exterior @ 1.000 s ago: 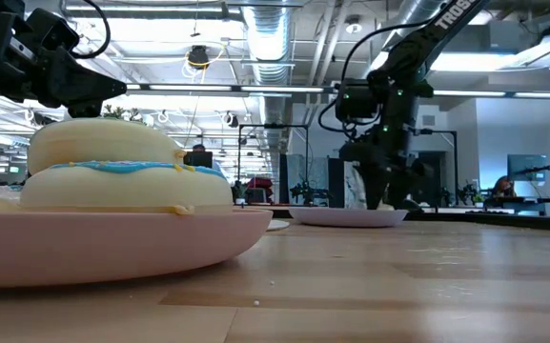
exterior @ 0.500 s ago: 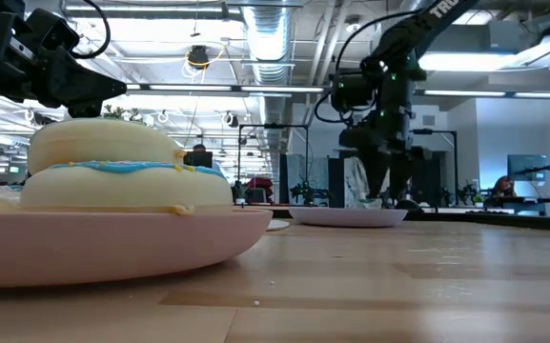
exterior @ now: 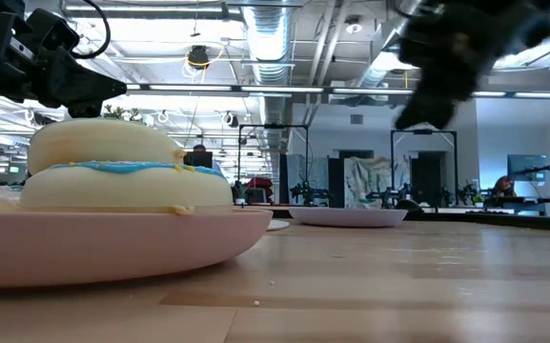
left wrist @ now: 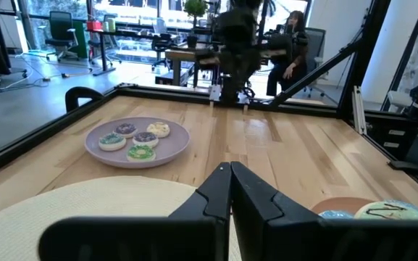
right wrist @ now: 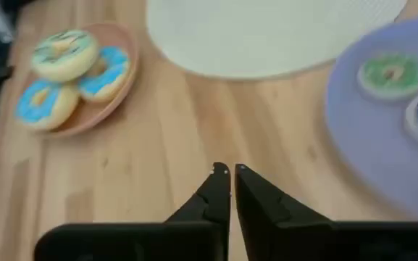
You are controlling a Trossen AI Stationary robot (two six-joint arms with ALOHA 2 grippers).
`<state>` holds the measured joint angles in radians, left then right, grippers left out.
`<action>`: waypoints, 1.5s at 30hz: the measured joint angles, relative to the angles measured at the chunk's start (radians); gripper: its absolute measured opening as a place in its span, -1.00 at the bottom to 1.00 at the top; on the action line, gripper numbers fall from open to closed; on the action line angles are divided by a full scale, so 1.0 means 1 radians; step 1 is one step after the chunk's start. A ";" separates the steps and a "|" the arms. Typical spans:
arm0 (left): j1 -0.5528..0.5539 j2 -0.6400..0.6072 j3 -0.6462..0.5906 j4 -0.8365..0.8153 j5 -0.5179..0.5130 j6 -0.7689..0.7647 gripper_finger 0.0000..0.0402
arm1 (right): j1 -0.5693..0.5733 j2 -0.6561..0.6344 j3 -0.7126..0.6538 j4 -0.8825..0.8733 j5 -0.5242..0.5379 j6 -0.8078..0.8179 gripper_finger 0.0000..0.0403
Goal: Pick & Place donuts
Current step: Return to Home Position
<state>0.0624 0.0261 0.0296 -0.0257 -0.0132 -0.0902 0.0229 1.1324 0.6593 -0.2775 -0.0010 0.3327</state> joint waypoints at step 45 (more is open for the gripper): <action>0.000 0.000 0.000 0.000 0.001 0.000 -1.00 | 0.068 -1.113 -0.598 0.137 -0.013 -0.268 -1.00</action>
<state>0.0626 0.0261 0.0296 -0.0257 -0.0124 -0.0902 0.0908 0.0196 0.0615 -0.1404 -0.0135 0.0642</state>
